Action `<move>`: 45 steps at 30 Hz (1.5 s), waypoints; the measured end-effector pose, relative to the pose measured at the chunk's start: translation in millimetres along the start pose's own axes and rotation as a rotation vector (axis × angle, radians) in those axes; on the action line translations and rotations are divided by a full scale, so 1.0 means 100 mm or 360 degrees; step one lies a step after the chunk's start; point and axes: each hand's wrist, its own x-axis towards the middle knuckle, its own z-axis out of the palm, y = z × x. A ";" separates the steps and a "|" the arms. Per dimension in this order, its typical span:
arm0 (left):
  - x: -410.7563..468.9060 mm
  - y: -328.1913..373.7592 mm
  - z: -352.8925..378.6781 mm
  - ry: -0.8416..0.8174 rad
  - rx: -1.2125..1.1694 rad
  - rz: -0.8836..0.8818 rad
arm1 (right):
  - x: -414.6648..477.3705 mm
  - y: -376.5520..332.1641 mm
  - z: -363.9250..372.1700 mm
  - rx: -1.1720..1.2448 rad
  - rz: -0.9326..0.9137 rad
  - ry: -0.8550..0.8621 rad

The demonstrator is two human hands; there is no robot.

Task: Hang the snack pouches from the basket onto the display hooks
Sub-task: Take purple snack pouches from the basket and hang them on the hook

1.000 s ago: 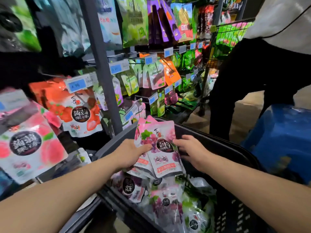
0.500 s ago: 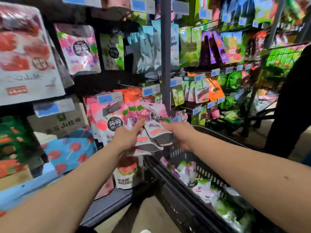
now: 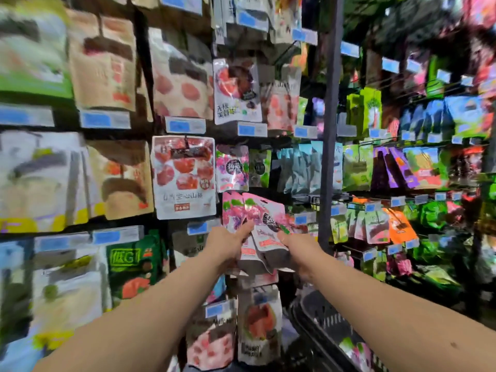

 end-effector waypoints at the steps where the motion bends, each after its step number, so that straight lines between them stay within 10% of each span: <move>1: 0.01 0.08 -0.07 0.0013 -0.0010 0.0006 | -0.04 -0.09 0.07 0.0037 -0.0024 -0.0025; 22: 1.38 0.92 -0.19 0.0426 0.0539 0.0222 | 1.49 -1.12 0.51 0.0186 -0.0829 -0.0139; 45: 1.44 0.83 -0.13 0.0554 0.0299 0.0241 | 1.63 -1.14 0.46 0.0436 -0.0749 -0.0104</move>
